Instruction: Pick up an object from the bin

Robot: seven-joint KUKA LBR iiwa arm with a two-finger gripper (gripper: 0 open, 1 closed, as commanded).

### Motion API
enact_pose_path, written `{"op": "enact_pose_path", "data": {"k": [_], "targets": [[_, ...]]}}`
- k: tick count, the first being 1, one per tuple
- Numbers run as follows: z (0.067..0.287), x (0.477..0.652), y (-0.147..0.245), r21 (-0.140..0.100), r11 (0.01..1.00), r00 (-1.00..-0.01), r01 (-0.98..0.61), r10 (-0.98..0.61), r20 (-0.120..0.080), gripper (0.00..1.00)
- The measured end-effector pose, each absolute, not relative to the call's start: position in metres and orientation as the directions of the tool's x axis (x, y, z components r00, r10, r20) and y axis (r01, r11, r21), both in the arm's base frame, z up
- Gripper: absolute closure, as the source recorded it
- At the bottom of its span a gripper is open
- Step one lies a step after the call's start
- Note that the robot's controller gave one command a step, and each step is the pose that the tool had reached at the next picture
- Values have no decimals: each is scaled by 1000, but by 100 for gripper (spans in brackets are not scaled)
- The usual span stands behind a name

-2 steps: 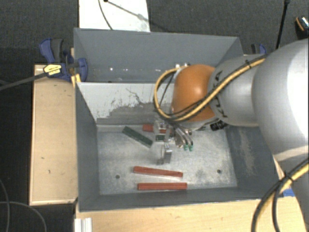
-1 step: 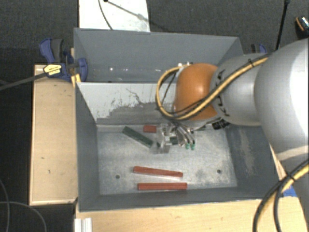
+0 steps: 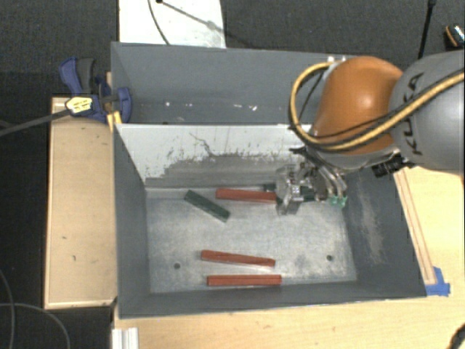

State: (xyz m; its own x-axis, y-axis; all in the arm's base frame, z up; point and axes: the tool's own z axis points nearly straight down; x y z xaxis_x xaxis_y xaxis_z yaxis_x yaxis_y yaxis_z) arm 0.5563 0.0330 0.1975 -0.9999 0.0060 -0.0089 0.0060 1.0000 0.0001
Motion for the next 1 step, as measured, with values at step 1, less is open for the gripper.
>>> {"op": "enact_pose_path", "data": {"k": [1], "targets": [[257,531,34,1,1000,-1000,2,2,-9,100]]}}
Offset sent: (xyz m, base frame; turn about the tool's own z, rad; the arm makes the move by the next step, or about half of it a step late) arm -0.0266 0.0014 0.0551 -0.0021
